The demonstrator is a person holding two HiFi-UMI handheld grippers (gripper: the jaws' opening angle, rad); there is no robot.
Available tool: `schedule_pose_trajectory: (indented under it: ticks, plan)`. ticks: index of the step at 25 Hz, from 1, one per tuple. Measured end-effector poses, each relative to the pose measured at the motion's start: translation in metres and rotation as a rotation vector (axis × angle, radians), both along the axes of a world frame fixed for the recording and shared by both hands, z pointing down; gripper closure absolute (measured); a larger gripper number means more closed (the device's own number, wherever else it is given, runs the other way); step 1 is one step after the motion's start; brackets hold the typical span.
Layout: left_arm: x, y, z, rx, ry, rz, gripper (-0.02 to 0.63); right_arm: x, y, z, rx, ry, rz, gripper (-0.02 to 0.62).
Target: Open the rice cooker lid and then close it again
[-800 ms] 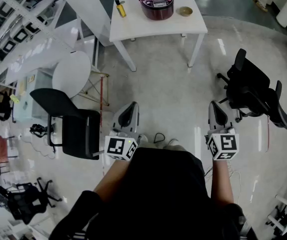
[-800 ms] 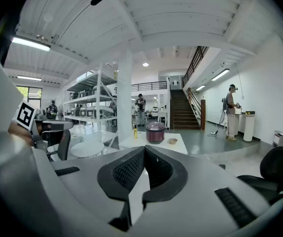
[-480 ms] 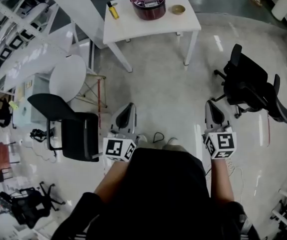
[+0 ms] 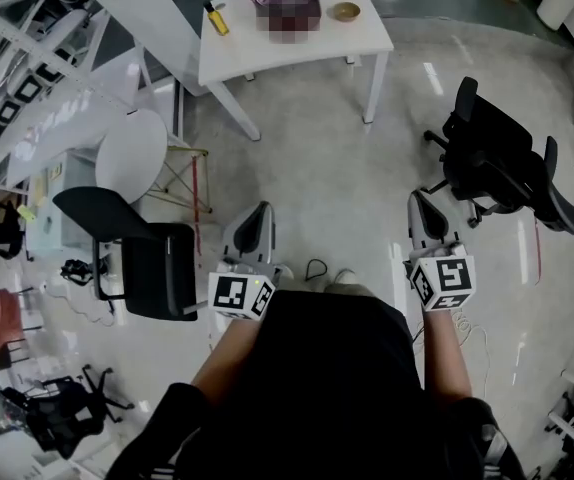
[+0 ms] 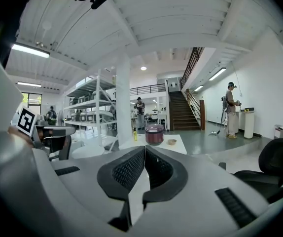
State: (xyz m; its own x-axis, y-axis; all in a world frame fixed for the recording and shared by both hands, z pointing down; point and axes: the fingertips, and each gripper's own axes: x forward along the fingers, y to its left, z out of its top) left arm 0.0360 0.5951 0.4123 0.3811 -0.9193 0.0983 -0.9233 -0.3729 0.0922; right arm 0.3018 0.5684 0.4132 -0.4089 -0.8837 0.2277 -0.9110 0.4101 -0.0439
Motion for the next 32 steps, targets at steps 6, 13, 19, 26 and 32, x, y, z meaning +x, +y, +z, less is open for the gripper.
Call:
schedule_pose_trajectory:
  ticks: [6,13,19,26,32]
  plan:
    - [-0.002,0.009,0.002,0.001,0.017,-0.003,0.6,0.007,0.009,0.003,-0.004,-0.013,0.002,0.594]
    - [-0.005,0.018,0.006,-0.003,0.051,-0.003,0.516,0.014,0.019,0.009,-0.027,-0.021,-0.037,0.549]
    - [-0.008,0.023,0.021,-0.061,0.058,-0.003,0.383,0.014,0.022,0.018,-0.05,-0.016,-0.061,0.36]
    - [-0.012,0.03,0.027,-0.077,0.052,-0.015,0.373,0.007,0.023,0.022,-0.062,-0.031,-0.074,0.357]
    - [-0.004,0.029,0.026,-0.077,0.042,-0.017,0.373,0.007,0.025,0.027,-0.071,-0.04,-0.104,0.357]
